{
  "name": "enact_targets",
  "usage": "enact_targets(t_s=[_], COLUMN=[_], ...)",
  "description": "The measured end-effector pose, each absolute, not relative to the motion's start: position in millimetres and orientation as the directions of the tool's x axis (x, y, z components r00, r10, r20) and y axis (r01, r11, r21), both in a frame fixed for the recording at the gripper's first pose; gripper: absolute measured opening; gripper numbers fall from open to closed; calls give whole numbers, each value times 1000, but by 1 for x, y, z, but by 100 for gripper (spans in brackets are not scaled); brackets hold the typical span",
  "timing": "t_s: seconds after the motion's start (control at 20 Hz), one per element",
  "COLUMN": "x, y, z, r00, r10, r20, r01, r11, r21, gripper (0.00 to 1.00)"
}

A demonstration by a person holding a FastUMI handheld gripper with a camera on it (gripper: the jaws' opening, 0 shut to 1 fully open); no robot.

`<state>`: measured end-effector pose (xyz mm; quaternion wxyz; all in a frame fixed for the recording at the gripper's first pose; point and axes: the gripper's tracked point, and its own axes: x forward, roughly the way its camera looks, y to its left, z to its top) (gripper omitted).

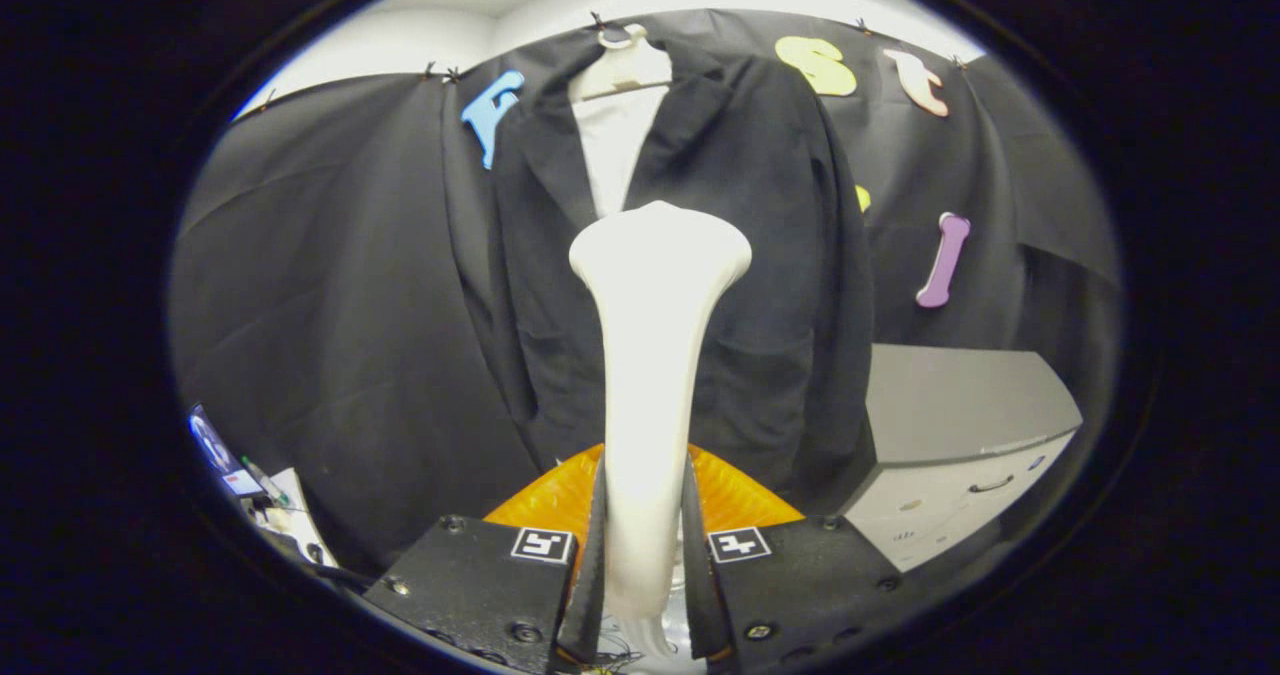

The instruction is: Iron the clothes twice with a garment steamer, once on the left side and once on the right side.

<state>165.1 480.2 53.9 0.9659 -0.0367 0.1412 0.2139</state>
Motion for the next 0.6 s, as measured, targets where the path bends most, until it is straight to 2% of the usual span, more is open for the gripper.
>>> enact_targets(t_s=[0.6], x=[163], y=[606], z=[149], r00=[845], r10=[516], r20=[-141], r01=[-529], r11=[846], r21=[-71], gripper=[36])
